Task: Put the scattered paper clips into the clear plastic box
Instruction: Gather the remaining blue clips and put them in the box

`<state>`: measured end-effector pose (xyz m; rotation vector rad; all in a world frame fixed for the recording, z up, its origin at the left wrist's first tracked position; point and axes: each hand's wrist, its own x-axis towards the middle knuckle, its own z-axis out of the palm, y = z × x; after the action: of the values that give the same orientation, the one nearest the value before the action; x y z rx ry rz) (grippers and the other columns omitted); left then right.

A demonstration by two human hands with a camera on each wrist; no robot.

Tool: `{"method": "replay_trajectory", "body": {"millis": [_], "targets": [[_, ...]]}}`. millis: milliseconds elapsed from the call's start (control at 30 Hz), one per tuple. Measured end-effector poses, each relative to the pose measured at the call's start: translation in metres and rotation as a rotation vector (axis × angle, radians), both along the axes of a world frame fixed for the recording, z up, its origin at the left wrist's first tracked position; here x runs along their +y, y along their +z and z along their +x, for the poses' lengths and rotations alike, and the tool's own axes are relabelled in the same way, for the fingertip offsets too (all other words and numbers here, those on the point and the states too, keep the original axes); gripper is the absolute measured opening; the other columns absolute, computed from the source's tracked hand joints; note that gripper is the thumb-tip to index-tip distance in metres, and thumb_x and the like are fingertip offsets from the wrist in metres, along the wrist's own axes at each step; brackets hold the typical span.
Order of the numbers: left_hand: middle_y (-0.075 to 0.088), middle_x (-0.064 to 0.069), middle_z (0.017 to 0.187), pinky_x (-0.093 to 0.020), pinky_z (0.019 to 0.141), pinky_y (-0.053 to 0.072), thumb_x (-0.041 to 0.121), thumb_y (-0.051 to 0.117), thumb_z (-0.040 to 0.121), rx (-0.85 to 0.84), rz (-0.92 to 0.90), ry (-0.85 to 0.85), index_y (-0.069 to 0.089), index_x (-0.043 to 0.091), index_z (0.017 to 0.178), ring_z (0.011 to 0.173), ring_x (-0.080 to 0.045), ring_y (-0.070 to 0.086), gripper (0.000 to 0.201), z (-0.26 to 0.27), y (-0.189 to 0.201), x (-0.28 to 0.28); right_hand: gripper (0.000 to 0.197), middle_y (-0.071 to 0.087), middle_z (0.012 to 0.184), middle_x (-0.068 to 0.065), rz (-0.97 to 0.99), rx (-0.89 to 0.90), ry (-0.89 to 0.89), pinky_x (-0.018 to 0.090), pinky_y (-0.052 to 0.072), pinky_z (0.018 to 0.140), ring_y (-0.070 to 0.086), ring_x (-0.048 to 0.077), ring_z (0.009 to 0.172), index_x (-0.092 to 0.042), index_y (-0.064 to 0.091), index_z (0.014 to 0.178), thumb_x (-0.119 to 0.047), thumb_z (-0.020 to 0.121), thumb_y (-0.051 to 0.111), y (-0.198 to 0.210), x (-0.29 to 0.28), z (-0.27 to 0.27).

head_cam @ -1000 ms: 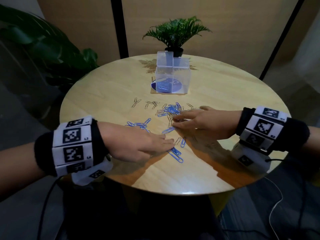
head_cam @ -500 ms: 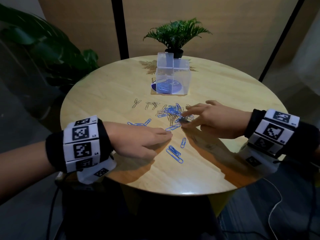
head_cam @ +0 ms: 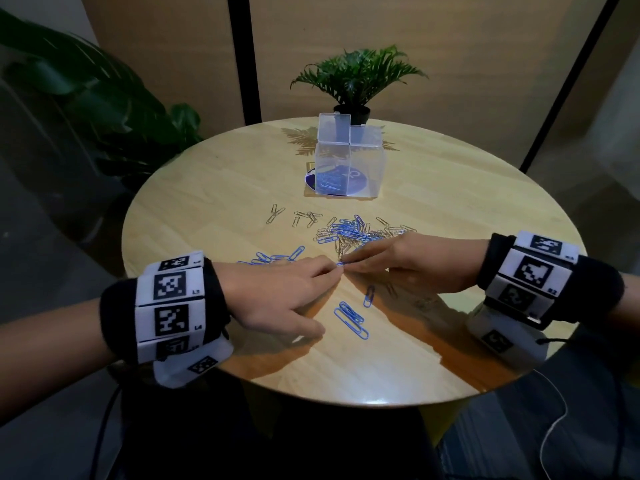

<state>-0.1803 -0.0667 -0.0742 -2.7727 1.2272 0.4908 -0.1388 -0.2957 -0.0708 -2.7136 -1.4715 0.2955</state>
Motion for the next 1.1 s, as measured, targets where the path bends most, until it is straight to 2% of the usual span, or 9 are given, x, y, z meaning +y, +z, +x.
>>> {"method": "replay_trajectory", "body": {"millis": [100,233,333,400,567,733,833,967,1100], "targets": [[0.024,-0.001,0.134,-0.033,0.108,0.031,0.054,0.047,0.079,0.011,-0.036,0.02,0.015,0.007,0.146,0.126,-0.019,0.032,0.088,0.006,-0.002,-0.001,0.048,0.051,0.14,-0.003,0.008,-0.053,0.008,0.038,0.045,0.098,0.052,0.017,0.124,-0.019,0.05,0.137,-0.032,0.096,0.029,0.001,0.003,0.001],[0.027,0.0,0.127,-0.037,0.106,0.033,0.053,0.048,0.076,0.015,-0.026,0.03,0.026,0.01,0.141,0.121,-0.02,0.034,0.081,0.01,0.0,0.001,0.064,0.056,0.134,0.0,0.011,-0.026,-0.062,0.017,0.037,0.092,0.056,0.019,0.117,-0.016,0.057,0.131,-0.042,0.086,0.02,0.01,0.008,0.003],[0.028,-0.001,0.128,-0.037,0.106,0.032,0.051,0.044,0.078,-0.02,0.006,-0.004,0.027,0.011,0.143,0.122,-0.018,0.031,0.078,0.007,0.001,0.003,0.073,0.053,0.138,-0.007,-0.032,-0.122,-0.042,0.03,0.044,0.096,0.054,0.017,0.122,-0.023,0.057,0.131,-0.047,0.081,0.01,0.011,0.01,0.002],[0.028,-0.001,0.127,-0.037,0.104,0.033,0.05,0.042,0.079,-0.029,0.011,-0.018,0.028,0.013,0.143,0.119,-0.017,0.032,0.075,0.005,0.001,0.006,0.064,0.05,0.141,-0.011,-0.09,-0.173,-0.025,0.037,0.047,0.094,0.052,0.015,0.124,-0.027,0.054,0.133,-0.048,0.088,0.013,0.006,0.01,0.003],[0.029,0.0,0.131,-0.033,0.104,0.032,0.045,0.042,0.084,0.009,0.022,-0.075,0.029,0.015,0.144,0.118,-0.014,0.034,0.068,0.0,0.004,0.017,0.044,0.028,0.154,-0.015,-0.301,-0.315,-0.088,0.039,0.043,0.095,0.037,0.01,0.136,-0.028,0.04,0.141,-0.034,0.099,0.027,0.008,0.008,0.008],[0.034,0.001,0.138,-0.01,0.107,0.023,0.022,0.049,0.095,0.115,-0.205,-0.074,0.041,0.013,0.14,0.127,-0.002,0.034,0.046,0.003,0.019,0.039,0.048,0.027,0.154,-0.012,-0.182,-0.319,-0.05,0.037,0.037,0.097,0.031,0.009,0.138,-0.031,0.04,0.141,-0.021,0.095,0.031,0.012,0.016,0.002],[0.023,0.005,0.153,0.0,0.106,0.011,0.016,0.043,0.096,0.119,-0.178,0.058,0.027,0.015,0.148,0.135,0.005,0.021,0.054,0.017,0.023,0.062,0.063,0.029,0.154,-0.011,-0.149,-0.252,0.079,0.04,0.039,0.096,0.032,0.012,0.139,-0.031,0.037,0.143,-0.025,0.083,0.018,0.01,0.036,-0.006],[-0.014,0.003,0.159,-0.003,0.11,-0.003,0.032,0.035,0.084,0.281,0.074,0.143,0.0,0.02,0.151,0.145,-0.002,-0.009,0.076,0.02,0.011,0.067,0.065,0.031,0.152,-0.012,-0.169,-0.279,0.162,0.044,0.04,0.094,0.039,0.013,0.133,-0.035,0.039,0.141,-0.027,0.083,0.009,0.009,0.052,-0.01],[-0.005,0.0,0.16,-0.003,0.108,0.0,0.036,0.032,0.078,0.205,0.025,0.21,0.006,0.016,0.151,0.146,-0.006,-0.001,0.08,0.021,0.014,0.063,0.07,0.032,0.151,-0.014,-0.193,-0.285,0.133,0.041,0.039,0.093,0.038,0.01,0.133,-0.038,0.042,0.138,-0.038,0.081,0.002,0.005,0.049,-0.007]]}}
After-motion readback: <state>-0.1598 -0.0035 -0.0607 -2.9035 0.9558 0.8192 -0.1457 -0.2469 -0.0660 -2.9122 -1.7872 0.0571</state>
